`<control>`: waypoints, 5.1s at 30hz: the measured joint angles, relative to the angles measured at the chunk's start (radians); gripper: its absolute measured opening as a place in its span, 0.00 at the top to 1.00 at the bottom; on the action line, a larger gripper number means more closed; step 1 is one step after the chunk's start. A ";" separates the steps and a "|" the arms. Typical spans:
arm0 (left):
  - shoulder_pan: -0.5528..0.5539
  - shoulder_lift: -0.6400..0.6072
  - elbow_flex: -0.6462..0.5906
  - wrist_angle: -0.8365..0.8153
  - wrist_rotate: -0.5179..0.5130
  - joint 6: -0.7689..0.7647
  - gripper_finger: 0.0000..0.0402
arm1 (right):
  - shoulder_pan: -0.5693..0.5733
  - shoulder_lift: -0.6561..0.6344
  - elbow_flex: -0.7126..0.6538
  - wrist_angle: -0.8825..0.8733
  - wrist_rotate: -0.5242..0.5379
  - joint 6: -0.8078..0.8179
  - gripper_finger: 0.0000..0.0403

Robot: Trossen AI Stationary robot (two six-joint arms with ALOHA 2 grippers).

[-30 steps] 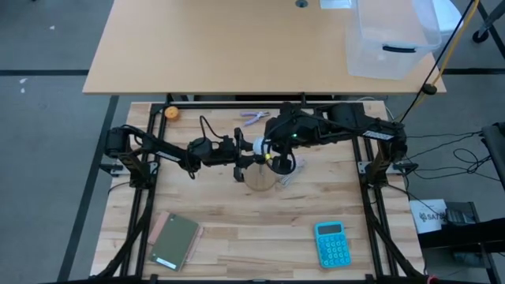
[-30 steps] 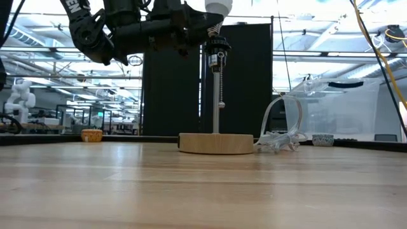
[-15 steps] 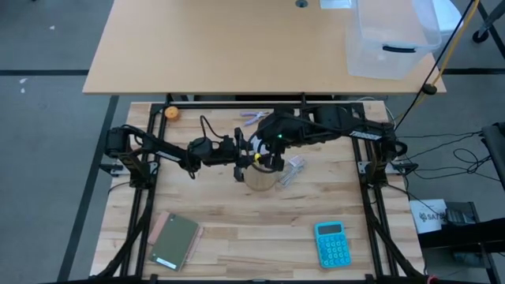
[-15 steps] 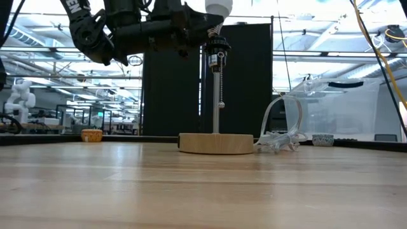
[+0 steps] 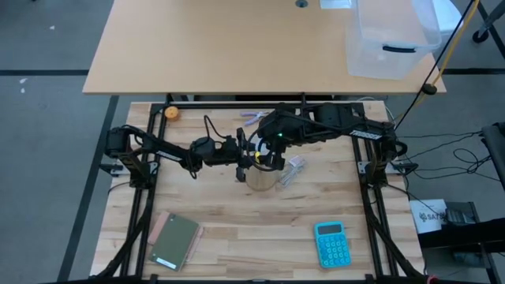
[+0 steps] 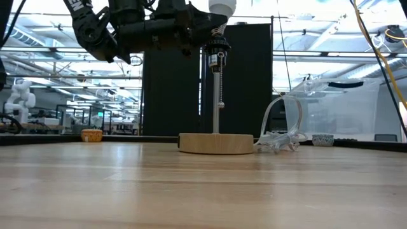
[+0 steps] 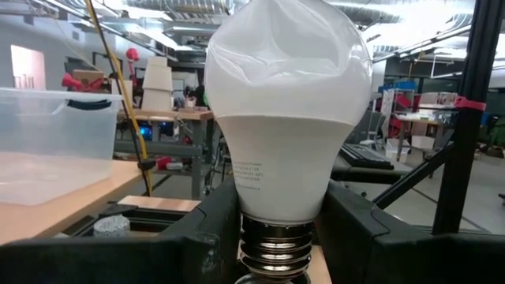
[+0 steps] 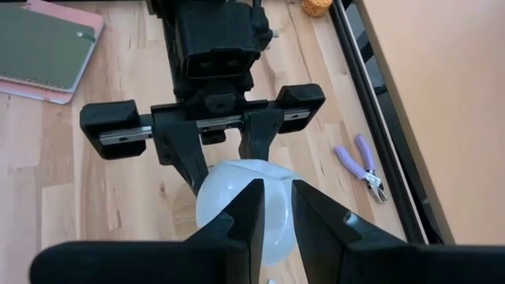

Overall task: Screw lightbulb
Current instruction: Insert the light bulb on the brown lamp

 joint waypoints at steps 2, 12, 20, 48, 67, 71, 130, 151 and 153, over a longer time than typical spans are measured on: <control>0.000 0.000 0.000 -0.005 0.000 0.000 0.67 | 0.000 0.000 0.000 -0.007 0.000 0.007 0.85; 0.000 0.000 0.002 -0.035 0.001 0.000 0.67 | 0.000 0.009 0.000 -0.023 -0.005 0.015 0.85; 0.000 0.000 0.002 -0.050 0.002 0.000 0.67 | -0.002 0.033 0.001 -0.010 -0.026 0.011 0.85; 0.005 -0.002 0.003 -0.078 -0.009 -0.002 0.67 | 0.003 -0.023 -0.002 0.046 -0.058 -0.174 0.51; 0.009 -0.002 0.002 -0.082 -0.021 -0.019 0.67 | -0.086 -0.023 0.000 -0.115 -0.221 -0.249 0.31; 0.010 -0.002 0.002 -0.086 -0.021 -0.020 0.67 | -0.093 0.015 0.000 -0.126 -0.243 -0.262 0.31; 0.013 0.002 0.001 -0.103 -0.010 -0.026 0.56 | -0.096 0.104 0.000 -0.145 -0.308 -0.214 0.36; 0.026 0.000 0.001 -0.108 0.014 -0.025 0.56 | -0.078 0.104 -0.001 -0.132 -0.321 -0.186 0.36; 0.030 0.000 0.001 -0.108 0.021 -0.020 0.58 | -0.077 0.104 -0.002 -0.129 -0.321 -0.183 0.36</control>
